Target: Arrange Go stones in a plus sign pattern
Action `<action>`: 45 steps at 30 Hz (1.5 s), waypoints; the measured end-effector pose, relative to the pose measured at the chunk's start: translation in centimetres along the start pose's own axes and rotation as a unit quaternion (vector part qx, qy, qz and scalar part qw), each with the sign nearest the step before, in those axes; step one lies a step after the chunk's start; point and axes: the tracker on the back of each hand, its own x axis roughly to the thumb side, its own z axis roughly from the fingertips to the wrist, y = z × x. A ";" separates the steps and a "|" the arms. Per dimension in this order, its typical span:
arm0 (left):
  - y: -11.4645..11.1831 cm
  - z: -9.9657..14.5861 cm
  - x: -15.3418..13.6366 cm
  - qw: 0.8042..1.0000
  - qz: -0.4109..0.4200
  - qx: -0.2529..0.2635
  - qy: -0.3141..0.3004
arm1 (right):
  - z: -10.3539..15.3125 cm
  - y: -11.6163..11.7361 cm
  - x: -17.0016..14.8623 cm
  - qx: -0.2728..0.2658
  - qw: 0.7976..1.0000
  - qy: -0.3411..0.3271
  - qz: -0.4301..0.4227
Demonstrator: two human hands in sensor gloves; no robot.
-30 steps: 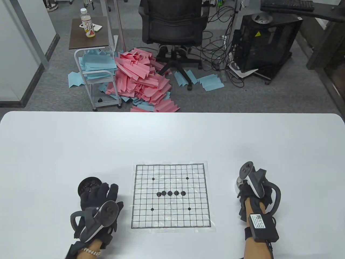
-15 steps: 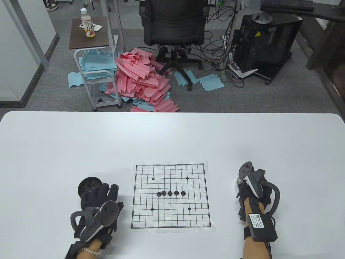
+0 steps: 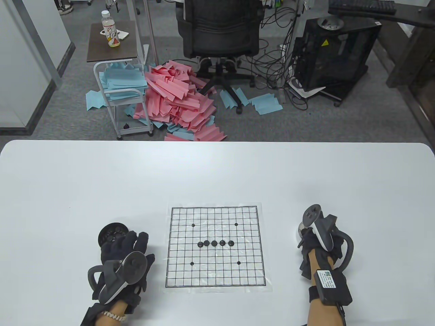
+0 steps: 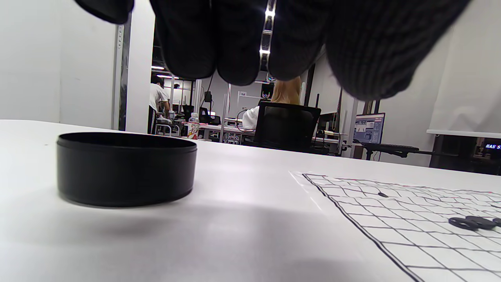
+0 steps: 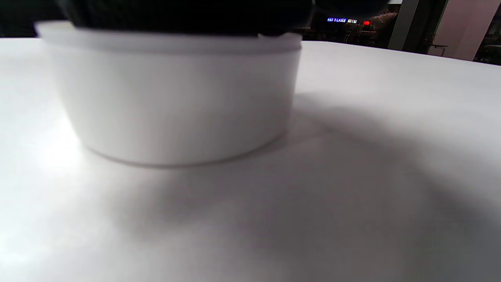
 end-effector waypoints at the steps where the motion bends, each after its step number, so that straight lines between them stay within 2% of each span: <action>1: 0.0 0.0 -0.1 1.000 0.003 0.000 0.001 | 0.1 -0.2 0.0 -0.004 1.000 -0.003 -0.007; 5: 0.0 0.1 -0.4 1.000 0.008 -0.001 0.004 | 1.0 -2.0 0.6 -0.034 0.998 -0.019 -0.049; 8: 0.2 0.1 -0.7 1.000 0.009 0.002 0.006 | 2.5 -3.8 1.9 -0.061 0.994 -0.062 -0.073; 12: 0.2 0.1 -0.8 1.000 0.009 0.003 0.004 | 5.0 -6.1 5.1 -0.032 0.968 -0.150 -0.199; 16: 0.0 0.1 -0.8 1.000 0.006 -0.002 0.001 | 7.5 -6.6 9.5 -0.011 0.958 -0.206 -0.200; 20: 0.0 0.1 -0.7 1.000 0.005 0.000 -0.005 | 9.4 -4.8 14.0 0.063 0.944 -0.236 -0.220; 22: 0.0 0.1 -0.7 1.000 0.006 0.001 -0.006 | 10.0 -3.5 15.8 0.088 0.947 -0.239 -0.194; 26: 0.1 0.1 -0.9 1.000 0.008 0.002 -0.005 | 11.0 -0.7 18.4 0.098 0.961 -0.226 -0.123; 32: 0.1 0.1 -1.1 1.000 0.011 0.003 -0.002 | 11.5 1.8 20.0 0.099 0.974 -0.195 -0.061; 37: 0.1 0.1 -1.1 1.000 0.010 0.004 -0.003 | 11.7 2.7 20.5 0.088 0.978 -0.186 -0.033; 45: 0.0 0.1 -1.0 1.000 0.009 -0.001 -0.004 | 11.3 4.1 20.5 0.106 0.979 -0.173 -0.019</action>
